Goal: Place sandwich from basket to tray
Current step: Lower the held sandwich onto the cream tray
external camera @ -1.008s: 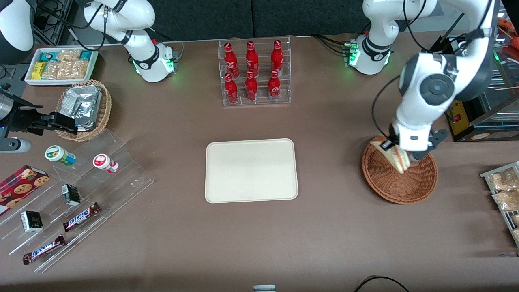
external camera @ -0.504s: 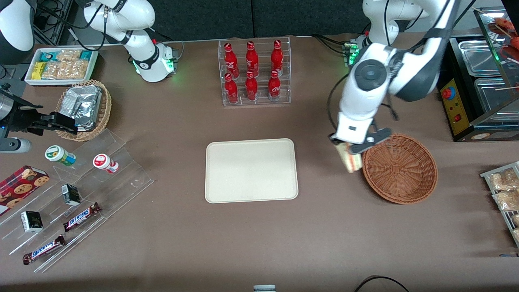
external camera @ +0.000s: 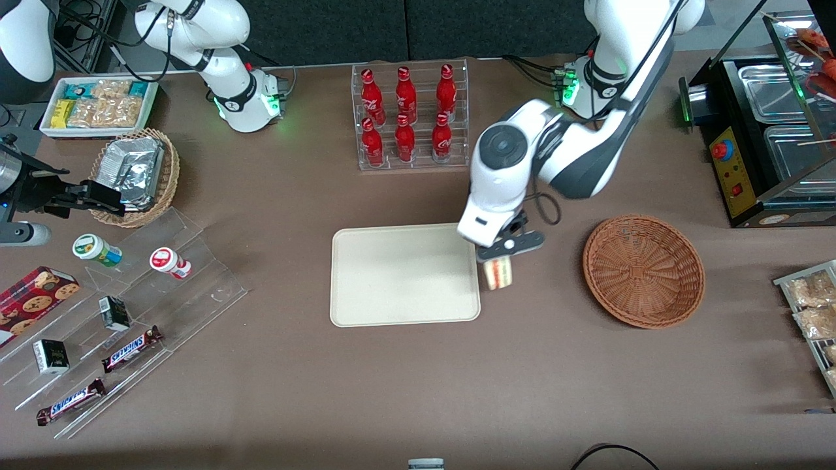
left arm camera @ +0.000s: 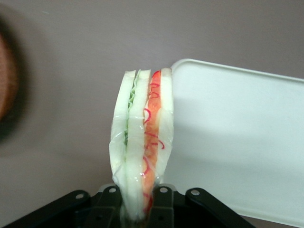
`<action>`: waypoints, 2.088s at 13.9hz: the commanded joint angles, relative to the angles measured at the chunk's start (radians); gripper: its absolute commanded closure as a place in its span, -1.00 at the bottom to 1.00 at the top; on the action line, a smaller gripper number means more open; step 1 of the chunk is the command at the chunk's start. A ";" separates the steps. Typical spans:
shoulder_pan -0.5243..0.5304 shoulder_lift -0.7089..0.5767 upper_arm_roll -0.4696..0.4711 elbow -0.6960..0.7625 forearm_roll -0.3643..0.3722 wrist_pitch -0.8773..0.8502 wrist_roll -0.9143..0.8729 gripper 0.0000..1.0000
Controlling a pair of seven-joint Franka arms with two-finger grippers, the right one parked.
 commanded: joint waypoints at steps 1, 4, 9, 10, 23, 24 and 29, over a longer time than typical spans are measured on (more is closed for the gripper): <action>-0.059 0.100 0.003 0.106 0.025 -0.001 -0.018 0.75; -0.100 0.128 0.005 0.107 0.028 0.065 -0.021 0.75; -0.116 0.191 0.009 0.106 0.088 0.141 -0.027 0.75; -0.126 0.195 0.009 0.104 0.103 0.143 -0.028 0.75; -0.145 0.277 0.011 0.111 0.174 0.204 -0.044 0.60; -0.145 0.278 0.011 0.111 0.174 0.203 -0.044 0.35; -0.142 0.278 0.011 0.112 0.175 0.198 -0.061 -0.98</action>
